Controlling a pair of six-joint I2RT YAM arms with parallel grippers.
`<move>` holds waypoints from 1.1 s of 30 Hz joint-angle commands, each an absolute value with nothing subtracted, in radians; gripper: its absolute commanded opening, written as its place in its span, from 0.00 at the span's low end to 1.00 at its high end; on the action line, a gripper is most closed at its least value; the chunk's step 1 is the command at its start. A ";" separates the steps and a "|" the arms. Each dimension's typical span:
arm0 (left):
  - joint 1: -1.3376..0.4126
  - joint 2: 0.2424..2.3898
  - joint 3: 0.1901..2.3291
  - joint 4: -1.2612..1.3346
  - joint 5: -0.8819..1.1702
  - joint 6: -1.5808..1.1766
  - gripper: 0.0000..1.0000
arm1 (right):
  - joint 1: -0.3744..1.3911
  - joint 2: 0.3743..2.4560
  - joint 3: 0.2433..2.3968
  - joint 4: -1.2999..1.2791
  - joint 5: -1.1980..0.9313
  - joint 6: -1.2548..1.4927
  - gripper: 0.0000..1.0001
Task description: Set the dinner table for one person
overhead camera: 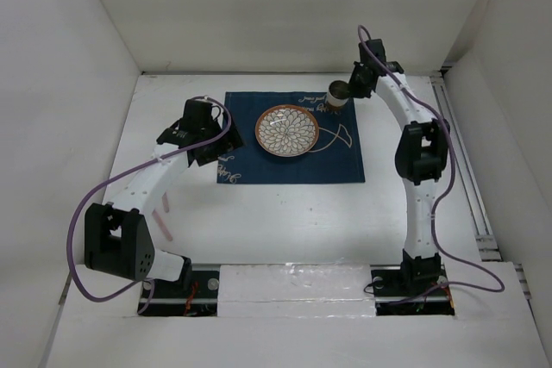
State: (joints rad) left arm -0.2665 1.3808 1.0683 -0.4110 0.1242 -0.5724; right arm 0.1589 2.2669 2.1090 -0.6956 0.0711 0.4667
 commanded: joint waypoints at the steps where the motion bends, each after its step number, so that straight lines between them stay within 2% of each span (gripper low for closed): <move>1: -0.261 1.364 1.057 -0.432 0.094 -0.552 1.00 | 0.161 2.331 2.325 -0.719 0.080 0.468 0.00; 7: -0.261 1.373 1.057 -0.454 0.074 -0.541 1.00 | 0.170 2.479 2.542 -0.828 0.100 0.468 0.00; 14: -0.261 1.373 1.068 -0.472 0.064 -0.532 1.00 | 0.170 2.450 2.445 -0.802 0.100 0.468 0.00; 30: -0.261 1.404 1.059 -0.453 0.074 -0.551 1.00 | 0.152 2.448 2.459 -0.854 0.089 0.457 0.00; 31: -0.261 1.404 1.058 -0.453 0.074 -0.551 1.00 | 0.143 2.448 2.459 -0.854 0.078 0.457 0.02; 32: -0.261 1.404 1.058 -0.453 0.074 -0.551 1.00 | 0.143 2.448 2.459 -0.845 0.068 0.446 0.16; 33: -0.261 1.404 1.058 -0.453 0.074 -0.551 1.00 | 0.143 2.448 2.459 -0.845 0.057 0.446 0.25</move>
State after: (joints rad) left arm -0.2665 1.4086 1.0660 -0.4603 0.0753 -0.5503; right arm 0.1509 2.4840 2.4393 -0.8616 0.0818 0.4648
